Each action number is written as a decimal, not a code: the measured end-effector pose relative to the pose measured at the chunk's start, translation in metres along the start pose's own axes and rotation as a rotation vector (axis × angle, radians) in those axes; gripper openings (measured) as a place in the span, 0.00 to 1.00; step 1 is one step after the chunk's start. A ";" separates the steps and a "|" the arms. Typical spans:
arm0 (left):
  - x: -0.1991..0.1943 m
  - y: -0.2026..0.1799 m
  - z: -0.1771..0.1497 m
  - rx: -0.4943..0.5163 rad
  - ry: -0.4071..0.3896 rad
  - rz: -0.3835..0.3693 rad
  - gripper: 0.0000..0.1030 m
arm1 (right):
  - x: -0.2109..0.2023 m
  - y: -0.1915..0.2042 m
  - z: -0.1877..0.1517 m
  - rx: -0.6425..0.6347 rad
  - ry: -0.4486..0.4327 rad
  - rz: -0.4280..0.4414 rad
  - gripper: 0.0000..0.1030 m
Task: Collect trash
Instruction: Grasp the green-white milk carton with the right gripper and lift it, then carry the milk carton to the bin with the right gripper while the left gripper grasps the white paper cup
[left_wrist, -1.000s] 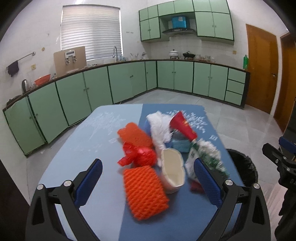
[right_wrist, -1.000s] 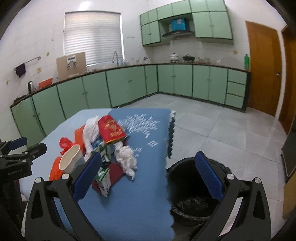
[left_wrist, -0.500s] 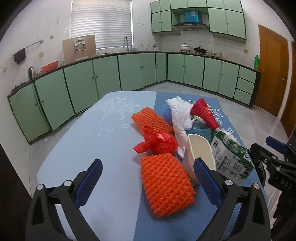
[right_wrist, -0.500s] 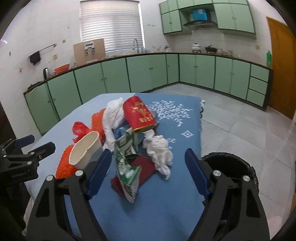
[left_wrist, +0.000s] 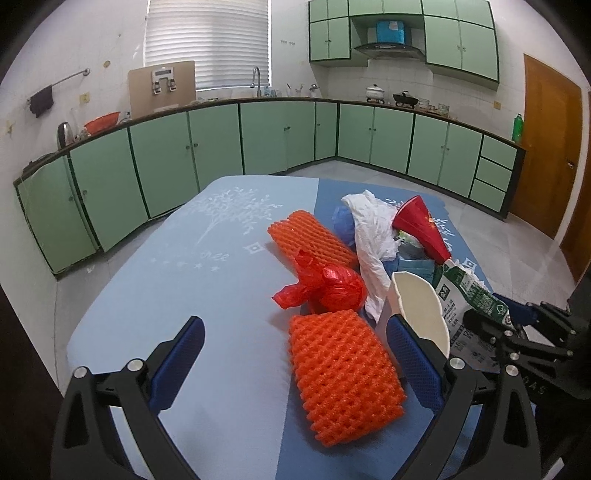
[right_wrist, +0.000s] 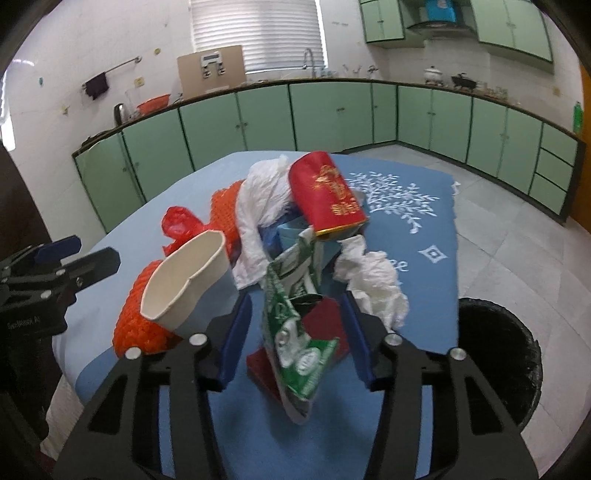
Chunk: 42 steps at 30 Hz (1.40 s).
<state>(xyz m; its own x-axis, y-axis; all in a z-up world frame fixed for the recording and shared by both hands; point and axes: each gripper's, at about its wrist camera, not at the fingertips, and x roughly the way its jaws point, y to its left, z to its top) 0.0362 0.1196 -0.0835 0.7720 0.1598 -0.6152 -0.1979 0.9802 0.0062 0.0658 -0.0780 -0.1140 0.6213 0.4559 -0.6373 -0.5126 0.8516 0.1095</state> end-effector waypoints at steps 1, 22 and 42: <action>0.001 0.000 0.000 -0.002 0.002 -0.001 0.94 | 0.002 0.001 0.000 -0.006 0.011 0.008 0.43; -0.006 -0.013 0.004 0.005 -0.011 -0.036 0.94 | -0.023 -0.003 0.007 -0.028 -0.038 0.139 0.28; 0.007 -0.065 -0.001 0.084 0.009 -0.112 0.94 | -0.065 -0.049 -0.004 0.070 -0.098 0.023 0.28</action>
<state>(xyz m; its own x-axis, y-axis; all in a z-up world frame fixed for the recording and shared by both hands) 0.0544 0.0568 -0.0890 0.7807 0.0485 -0.6231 -0.0595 0.9982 0.0032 0.0479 -0.1507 -0.0807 0.6665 0.4959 -0.5566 -0.4872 0.8549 0.1783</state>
